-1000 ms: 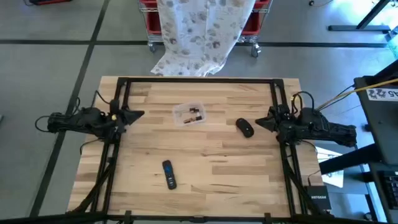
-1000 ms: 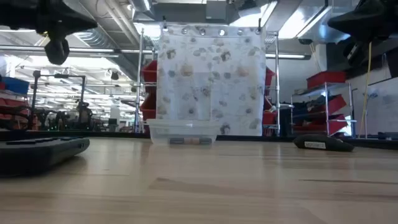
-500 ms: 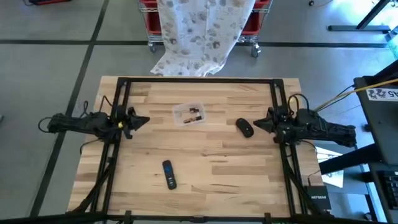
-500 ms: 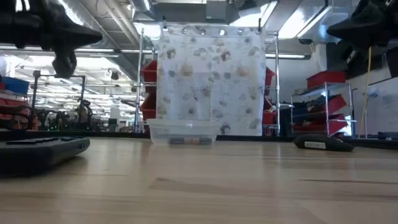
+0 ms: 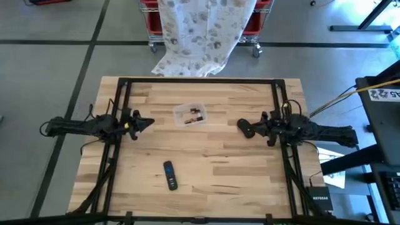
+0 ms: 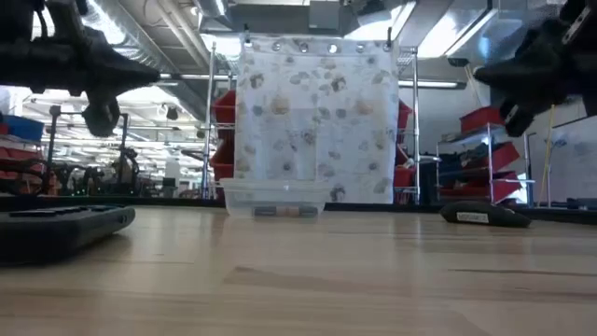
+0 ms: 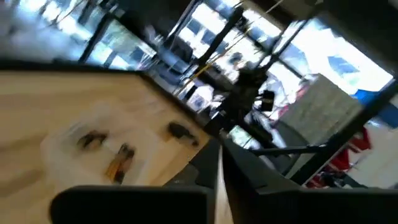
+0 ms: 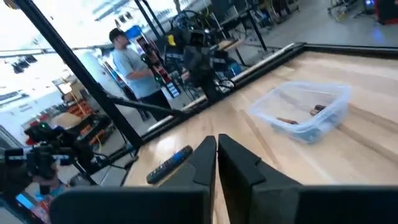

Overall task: Insert battery
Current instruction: Return to Home Position

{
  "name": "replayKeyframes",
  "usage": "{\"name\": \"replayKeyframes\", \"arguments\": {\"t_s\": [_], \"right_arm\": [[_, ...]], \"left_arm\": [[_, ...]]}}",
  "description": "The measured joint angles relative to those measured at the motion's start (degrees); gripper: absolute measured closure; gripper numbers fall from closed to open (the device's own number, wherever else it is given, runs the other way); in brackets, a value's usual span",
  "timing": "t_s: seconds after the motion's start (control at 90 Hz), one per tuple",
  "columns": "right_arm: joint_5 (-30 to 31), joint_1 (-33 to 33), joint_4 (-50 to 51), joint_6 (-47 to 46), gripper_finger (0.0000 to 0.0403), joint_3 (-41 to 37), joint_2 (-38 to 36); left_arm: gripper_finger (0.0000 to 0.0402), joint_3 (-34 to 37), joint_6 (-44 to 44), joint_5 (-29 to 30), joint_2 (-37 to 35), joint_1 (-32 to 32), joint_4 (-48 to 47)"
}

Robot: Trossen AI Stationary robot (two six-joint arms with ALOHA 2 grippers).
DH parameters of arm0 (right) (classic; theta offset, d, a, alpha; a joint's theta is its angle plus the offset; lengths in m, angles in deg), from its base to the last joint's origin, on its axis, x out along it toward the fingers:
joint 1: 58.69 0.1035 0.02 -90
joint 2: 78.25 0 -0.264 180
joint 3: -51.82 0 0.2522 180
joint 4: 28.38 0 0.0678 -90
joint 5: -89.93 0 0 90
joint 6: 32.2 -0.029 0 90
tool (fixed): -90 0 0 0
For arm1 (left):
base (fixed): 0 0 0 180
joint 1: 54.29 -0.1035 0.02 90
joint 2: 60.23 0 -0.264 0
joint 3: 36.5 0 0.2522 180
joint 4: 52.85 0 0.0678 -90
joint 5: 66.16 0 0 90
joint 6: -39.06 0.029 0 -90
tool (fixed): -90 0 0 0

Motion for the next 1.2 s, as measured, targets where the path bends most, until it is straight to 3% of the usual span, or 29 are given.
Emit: {"name": "replayKeyframes", "arguments": {"t_s": [0.122, 0.356, 0.6, 0.689, 1.2], "right_arm": [[3.45, 0.00, 0.21, 2.94, 0.0402, -0.33, 1.20], [2.87, 0.01, 0.45, 4.46, 0.0402, -0.31, 1.95], [2.87, 0.01, 0.51, 4.46, 0.0402, -0.31, 1.97], [2.87, 0.01, 0.53, 4.46, 0.0402, -0.31, 1.97], [2.85, 0.01, 0.61, 4.48, 0.0402, -0.29, 1.97]], "left_arm": [[0.0401, 0.00, -0.95, -0.52, 0.38, 0.00, -0.01], [0.0401, 0.00, 2.19, -0.51, 0.47, 0.00, -0.03], [0.0401, 0.00, 28.17, -0.32, 0.49, 0.00, -0.05], [0.0401, 0.00, 33.75, -0.27, 0.47, 0.00, -0.05], [0.0401, 0.00, 33.32, -0.23, 0.47, 0.00, -0.07]]}}
